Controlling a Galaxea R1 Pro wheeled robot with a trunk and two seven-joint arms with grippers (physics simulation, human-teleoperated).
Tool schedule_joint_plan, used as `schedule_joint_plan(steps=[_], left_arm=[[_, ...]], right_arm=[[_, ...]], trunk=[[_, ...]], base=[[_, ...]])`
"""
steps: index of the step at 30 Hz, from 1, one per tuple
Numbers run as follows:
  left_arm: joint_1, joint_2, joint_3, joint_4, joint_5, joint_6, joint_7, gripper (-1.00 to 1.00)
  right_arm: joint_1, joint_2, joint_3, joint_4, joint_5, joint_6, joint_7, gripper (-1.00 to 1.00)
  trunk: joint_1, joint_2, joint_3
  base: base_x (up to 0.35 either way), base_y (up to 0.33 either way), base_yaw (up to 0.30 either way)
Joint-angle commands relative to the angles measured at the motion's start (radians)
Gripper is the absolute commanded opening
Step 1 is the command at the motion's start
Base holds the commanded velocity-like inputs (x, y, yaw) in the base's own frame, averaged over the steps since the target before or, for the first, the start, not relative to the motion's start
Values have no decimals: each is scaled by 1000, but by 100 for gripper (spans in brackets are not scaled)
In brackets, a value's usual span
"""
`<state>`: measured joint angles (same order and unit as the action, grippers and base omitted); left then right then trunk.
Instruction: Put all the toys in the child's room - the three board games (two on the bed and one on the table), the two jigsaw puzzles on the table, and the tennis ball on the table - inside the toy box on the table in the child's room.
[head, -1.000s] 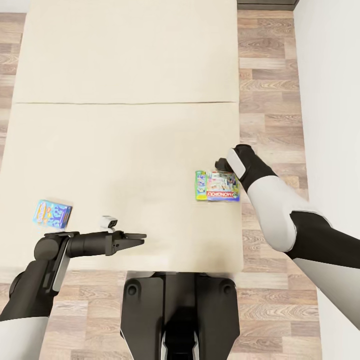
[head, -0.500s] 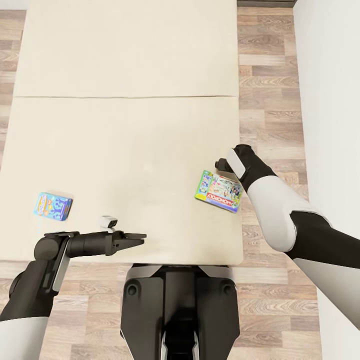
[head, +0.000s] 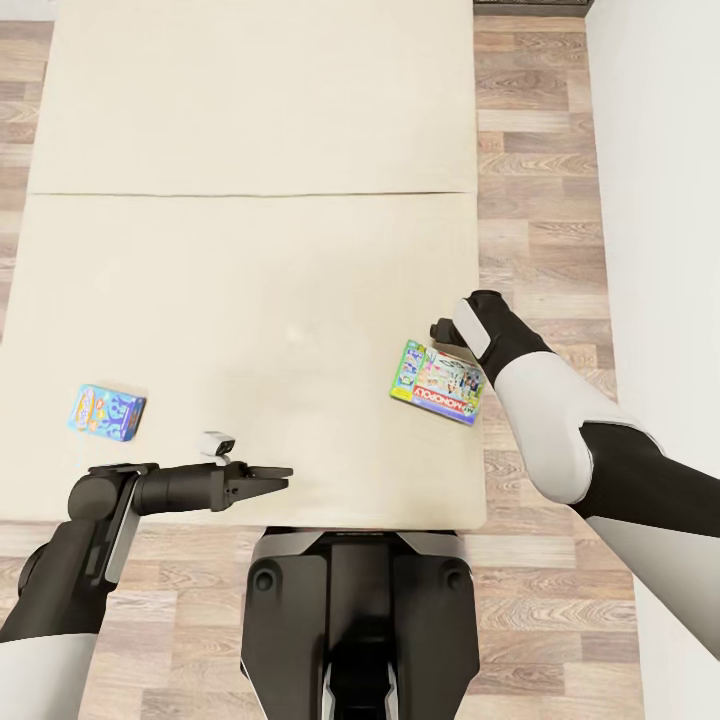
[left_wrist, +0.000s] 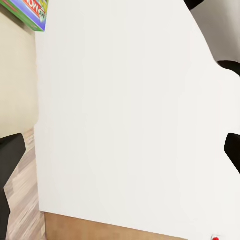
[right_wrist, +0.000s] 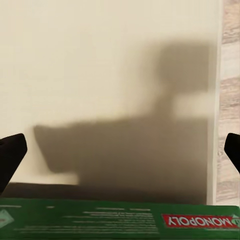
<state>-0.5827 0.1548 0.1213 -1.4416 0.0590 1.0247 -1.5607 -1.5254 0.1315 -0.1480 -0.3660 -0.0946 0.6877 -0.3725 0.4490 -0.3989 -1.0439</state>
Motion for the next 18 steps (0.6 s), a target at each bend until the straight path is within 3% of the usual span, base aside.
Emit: schedule_joint_plan(steps=[1,18], left_arm=[[0,0,0,0,-1,11,-4,100],[0,0,0,0,-1,11,-4,100]], right_arm=[[0,0,-2,29,-11,6,-6,100],[0,2,-2,29,-11,7,-6,100]], trunk=[[1,-1,0],[1,-1,11]], base=[[-1,0,0],[-21,0,0]])
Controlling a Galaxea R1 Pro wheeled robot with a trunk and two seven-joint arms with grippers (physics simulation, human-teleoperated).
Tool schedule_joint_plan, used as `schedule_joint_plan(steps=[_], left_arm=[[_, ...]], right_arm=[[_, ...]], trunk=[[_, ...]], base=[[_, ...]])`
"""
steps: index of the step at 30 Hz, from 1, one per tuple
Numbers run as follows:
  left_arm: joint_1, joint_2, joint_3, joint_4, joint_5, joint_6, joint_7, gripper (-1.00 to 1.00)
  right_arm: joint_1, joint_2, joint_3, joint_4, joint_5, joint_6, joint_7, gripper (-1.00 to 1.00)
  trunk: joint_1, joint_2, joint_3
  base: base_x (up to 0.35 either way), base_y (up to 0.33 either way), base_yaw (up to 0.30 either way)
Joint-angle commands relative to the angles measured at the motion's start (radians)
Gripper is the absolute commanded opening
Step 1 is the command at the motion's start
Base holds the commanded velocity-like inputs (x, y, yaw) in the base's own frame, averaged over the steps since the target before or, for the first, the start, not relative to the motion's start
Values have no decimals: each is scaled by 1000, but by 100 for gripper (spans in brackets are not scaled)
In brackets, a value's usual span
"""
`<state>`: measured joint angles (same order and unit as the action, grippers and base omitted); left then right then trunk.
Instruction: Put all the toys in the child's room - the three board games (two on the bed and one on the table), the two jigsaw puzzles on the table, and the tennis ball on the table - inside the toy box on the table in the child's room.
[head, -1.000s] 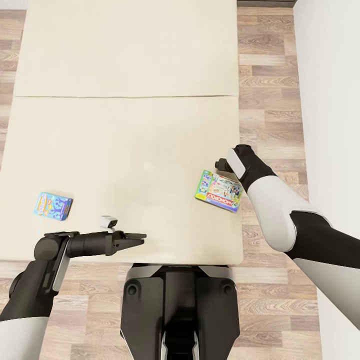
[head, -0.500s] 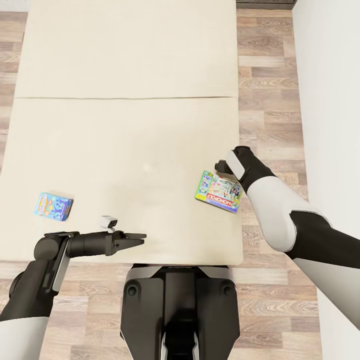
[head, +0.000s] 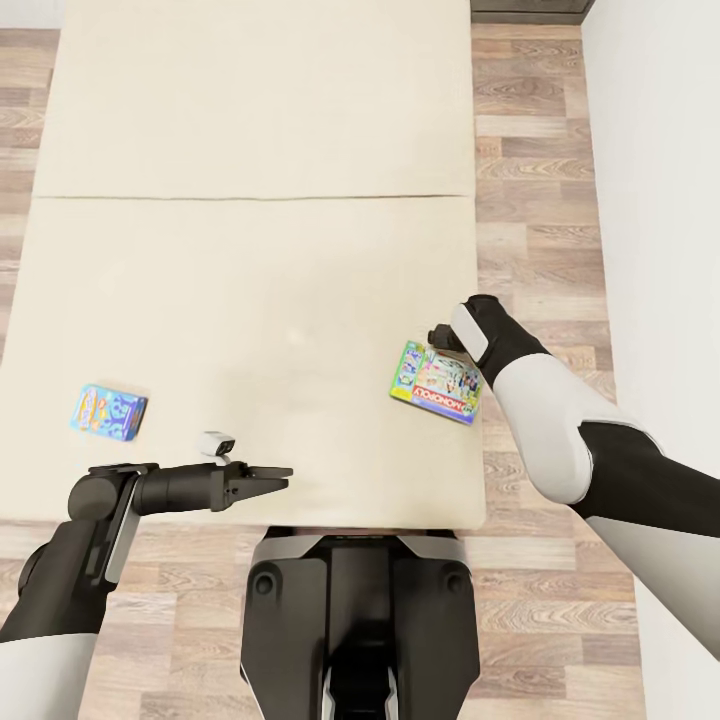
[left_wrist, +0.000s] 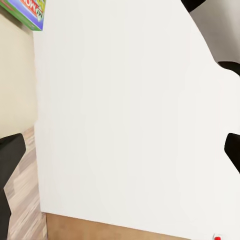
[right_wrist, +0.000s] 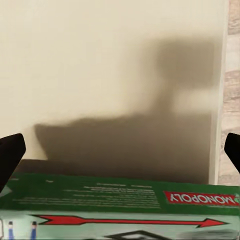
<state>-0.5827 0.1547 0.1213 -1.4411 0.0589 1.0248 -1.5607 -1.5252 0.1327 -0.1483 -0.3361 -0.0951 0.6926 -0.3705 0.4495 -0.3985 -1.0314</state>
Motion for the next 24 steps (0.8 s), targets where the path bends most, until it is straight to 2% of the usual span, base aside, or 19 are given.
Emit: schedule_joint_plan(steps=[1,24], left_arm=[[0,0,0,0,-1,11,-4,100],[0,0,0,-1,-1,11,-4,100]], right_arm=[[0,1,-2,-1,-10,2,-8,100],[0,1,-1,-1,-10,2,-8,100]], trunk=[[0,-2,-1],[0,-2,-1]], base=[[-74,0,0],[-45,0,0]])
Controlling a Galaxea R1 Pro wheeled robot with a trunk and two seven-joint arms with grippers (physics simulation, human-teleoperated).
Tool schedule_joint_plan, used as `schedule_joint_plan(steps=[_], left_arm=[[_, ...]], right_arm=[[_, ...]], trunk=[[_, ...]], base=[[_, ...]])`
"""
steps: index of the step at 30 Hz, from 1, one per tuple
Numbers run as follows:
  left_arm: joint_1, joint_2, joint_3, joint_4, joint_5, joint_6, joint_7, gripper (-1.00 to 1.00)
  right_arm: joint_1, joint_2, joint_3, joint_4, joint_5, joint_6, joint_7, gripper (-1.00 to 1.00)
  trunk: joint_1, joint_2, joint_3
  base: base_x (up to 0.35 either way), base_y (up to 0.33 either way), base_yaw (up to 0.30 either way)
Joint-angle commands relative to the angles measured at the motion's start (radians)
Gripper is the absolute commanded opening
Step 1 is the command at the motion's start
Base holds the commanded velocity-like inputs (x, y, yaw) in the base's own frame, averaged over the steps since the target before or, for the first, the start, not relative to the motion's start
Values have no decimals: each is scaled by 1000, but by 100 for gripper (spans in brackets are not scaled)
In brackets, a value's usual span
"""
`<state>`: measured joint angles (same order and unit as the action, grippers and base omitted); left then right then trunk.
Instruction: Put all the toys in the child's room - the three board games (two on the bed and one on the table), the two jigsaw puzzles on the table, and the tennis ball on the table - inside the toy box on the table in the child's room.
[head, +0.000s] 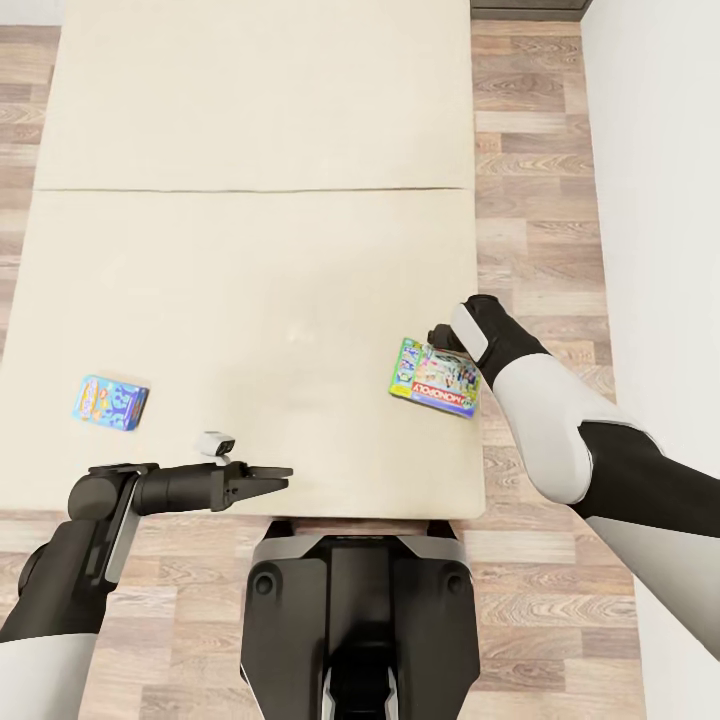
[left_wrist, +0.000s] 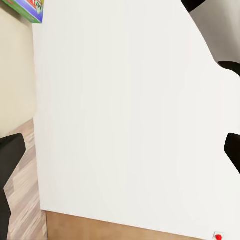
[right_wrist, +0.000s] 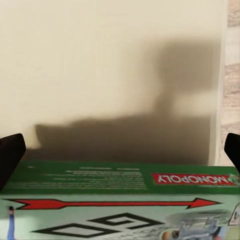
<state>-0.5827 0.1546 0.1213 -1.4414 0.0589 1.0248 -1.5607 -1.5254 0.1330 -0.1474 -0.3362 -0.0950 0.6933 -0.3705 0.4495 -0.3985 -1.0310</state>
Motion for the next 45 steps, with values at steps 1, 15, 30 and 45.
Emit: schedule_joint_plan(steps=[1,15,30,45], left_arm=[[0,0,0,0,-1,11,-4,100],[0,0,0,1,-1,11,-4,100],[0,0,0,1,-1,11,-4,100],[0,0,0,1,-1,12,-4,100]], right_arm=[[0,0,-1,-1,-10,2,-8,100],[0,0,-2,-1,-10,2,-8,100],[0,-1,-3,-1,-10,0,-8,100],[0,0,-3,-1,-9,0,-8,100]], trunk=[[1,-2,-1],[1,-2,-1],[1,-2,-1],[1,-2,-1]], base=[[-60,0,0],[-112,0,0],[-130,0,0],[-130,3,0]])
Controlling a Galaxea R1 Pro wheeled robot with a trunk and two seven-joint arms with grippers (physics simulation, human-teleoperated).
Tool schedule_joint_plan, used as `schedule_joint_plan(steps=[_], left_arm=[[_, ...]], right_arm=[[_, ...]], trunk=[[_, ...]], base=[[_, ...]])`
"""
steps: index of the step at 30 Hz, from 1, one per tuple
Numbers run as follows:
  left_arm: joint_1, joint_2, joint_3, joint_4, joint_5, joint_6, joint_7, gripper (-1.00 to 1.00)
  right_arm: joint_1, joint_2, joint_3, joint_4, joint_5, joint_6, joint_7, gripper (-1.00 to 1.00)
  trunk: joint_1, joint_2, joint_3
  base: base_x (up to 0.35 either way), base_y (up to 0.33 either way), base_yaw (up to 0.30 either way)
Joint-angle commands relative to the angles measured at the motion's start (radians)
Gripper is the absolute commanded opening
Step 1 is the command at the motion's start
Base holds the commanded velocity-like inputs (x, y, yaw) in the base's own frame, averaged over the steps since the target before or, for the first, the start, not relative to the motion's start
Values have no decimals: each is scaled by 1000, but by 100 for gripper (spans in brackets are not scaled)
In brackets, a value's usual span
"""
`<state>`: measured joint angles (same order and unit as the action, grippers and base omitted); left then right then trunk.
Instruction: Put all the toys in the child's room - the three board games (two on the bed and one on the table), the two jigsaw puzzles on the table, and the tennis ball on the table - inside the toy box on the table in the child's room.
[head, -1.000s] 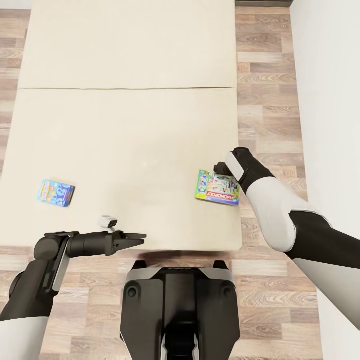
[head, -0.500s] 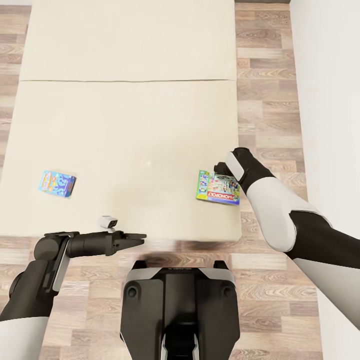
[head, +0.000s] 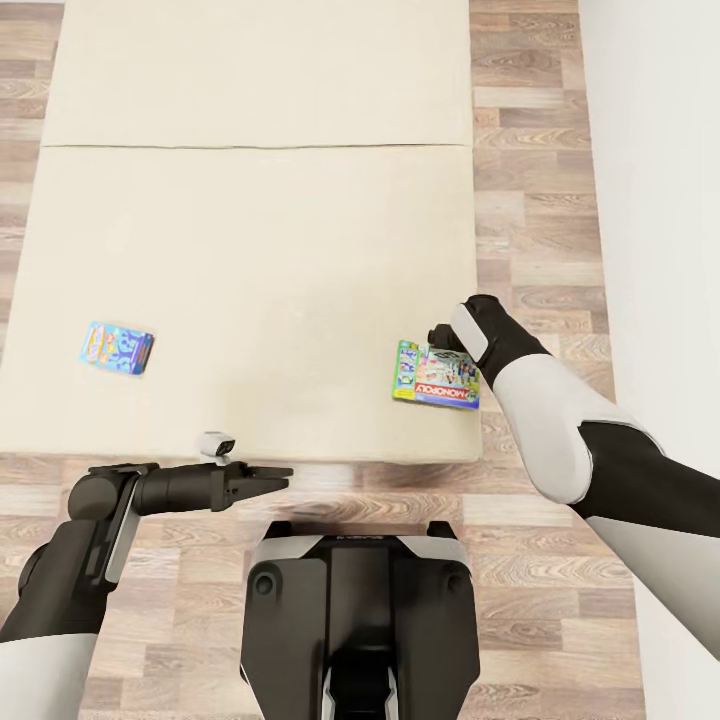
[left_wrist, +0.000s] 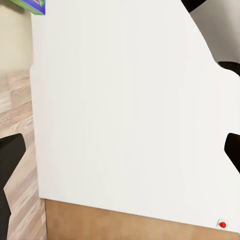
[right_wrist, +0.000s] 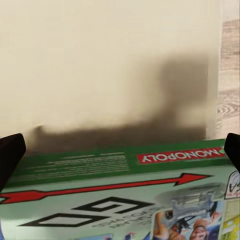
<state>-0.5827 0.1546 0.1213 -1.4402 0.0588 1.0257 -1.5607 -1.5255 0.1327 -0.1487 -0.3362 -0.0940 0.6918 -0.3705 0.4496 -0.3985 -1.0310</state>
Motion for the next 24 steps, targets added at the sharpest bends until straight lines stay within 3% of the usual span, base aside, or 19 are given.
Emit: schedule_joint_plan(steps=[1,12,24], left_arm=[[0,0,0,0,-1,11,-4,100],[3,-8,1,0,-2,8,-2,100],[3,1,0,0,-2,8,-2,100]], right_arm=[[0,1,-2,-1,-10,2,-8,100],[1,8,2,-1,-9,-15,-11,100],[1,6,3,-1,-9,-25,-11,100]], trunk=[[0,-2,-1],[0,-2,-1],[0,-2,-1]], base=[[-122,54,0],[-33,22,0],[-66,0,0]])
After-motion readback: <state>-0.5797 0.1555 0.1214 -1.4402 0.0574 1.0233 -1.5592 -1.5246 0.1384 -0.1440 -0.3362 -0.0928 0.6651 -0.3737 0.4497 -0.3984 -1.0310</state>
